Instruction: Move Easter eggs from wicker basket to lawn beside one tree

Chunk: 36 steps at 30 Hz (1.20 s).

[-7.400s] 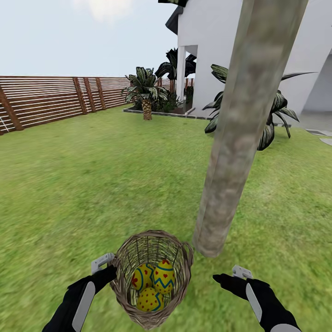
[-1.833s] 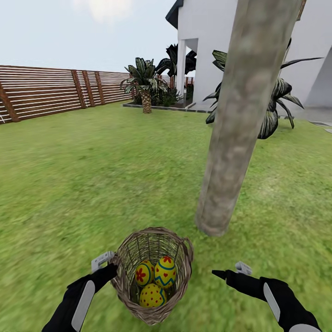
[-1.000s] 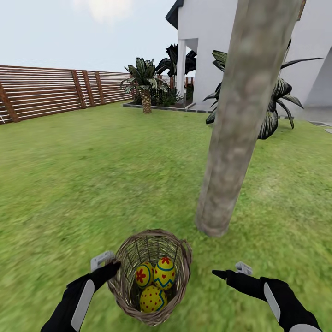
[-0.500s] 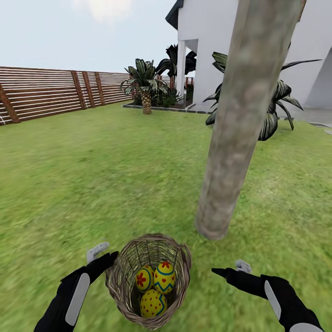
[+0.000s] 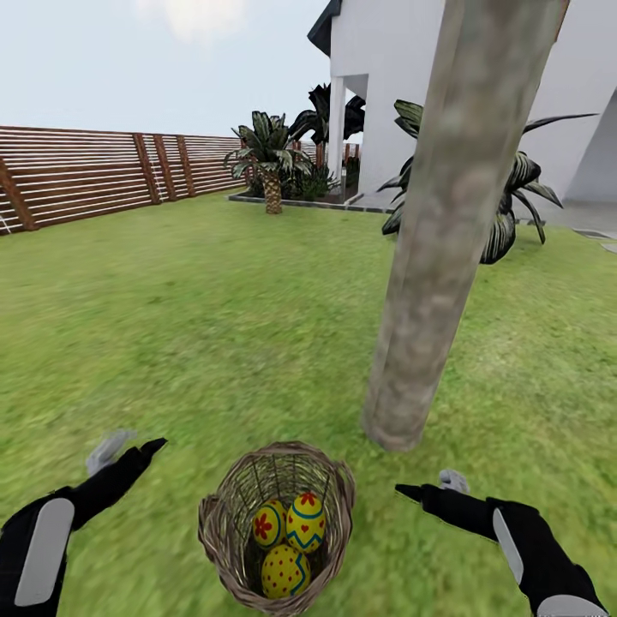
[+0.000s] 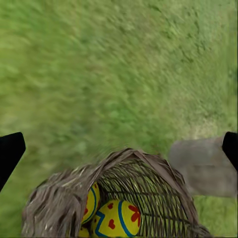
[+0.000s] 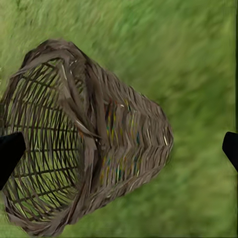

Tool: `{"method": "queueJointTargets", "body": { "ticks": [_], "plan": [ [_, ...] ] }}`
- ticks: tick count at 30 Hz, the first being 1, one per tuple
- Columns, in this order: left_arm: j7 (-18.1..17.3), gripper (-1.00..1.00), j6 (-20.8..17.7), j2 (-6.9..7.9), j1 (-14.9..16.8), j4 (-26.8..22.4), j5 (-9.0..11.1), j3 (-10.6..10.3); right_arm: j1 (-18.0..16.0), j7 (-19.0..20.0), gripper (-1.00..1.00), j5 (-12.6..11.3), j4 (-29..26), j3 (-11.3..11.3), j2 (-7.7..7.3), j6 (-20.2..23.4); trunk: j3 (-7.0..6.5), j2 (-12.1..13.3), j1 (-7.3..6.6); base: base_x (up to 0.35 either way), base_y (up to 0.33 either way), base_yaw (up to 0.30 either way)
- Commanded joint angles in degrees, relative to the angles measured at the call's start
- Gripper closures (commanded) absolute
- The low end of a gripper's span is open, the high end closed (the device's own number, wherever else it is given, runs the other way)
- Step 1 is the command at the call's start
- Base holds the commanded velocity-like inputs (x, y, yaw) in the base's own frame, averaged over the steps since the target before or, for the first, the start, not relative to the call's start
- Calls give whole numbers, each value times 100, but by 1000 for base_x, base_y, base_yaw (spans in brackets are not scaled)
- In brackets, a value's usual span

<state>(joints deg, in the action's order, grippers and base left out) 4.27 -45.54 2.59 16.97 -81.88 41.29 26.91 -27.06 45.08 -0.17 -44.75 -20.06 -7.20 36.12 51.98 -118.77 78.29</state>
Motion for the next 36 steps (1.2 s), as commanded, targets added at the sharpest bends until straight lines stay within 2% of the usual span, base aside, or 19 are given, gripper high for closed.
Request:
{"method": "queueJointTargets", "body": {
  "ticks": [1,3,6,7,10,16,22,29,34,36],
  "plan": [
    [49,-100,-49,56,-4,-1,396,93,7,20,-100,9,-162,-12,4,53,-13,39,-23,0,0,0],
    [52,-100,-324,141,-14,13,969,197,40,13,-100,31,-563,-9,7,87,-49,120,-67,0,0,0],
    [49,-100,-660,149,-17,21,1238,222,81,10,-100,210,-990,-7,17,303,-103,240,-133,0,0,0],
    [48,-100,-727,144,-17,26,1283,216,88,13,-100,365,-1104,-7,21,436,-121,280,-155,0,0,0],
    [48,-100,-783,138,-18,37,1325,209,94,29,-100,550,-1203,-7,18,576,-175,400,-221,0,0,0],
    [47,-100,-796,136,-18,47,1329,201,96,144,-100,580,-1257,-14,2,1148,-282,641,-353,0,0,0],
    [40,-100,-790,122,-18,57,1329,201,96,766,-100,588,-1356,-8,8,1318,-390,882,-484,-22,0,0],
    [36,-100,-795,126,-18,56,1335,201,130,1508,-100,596,-1360,-7,-4,1330,-516,1162,-638,-216,0,0],
    [31,-100,-806,119,-18,51,1345,201,143,1632,-100,585,-1368,-7,-3,1331,-516,1162,-638,-27,0,0],
    [30,-100,-807,119,-18,50,1346,201,147,1902,-100,598,-1368,-7,0,1334,-516,1162,-638,-3,0,0]
  ]
}}
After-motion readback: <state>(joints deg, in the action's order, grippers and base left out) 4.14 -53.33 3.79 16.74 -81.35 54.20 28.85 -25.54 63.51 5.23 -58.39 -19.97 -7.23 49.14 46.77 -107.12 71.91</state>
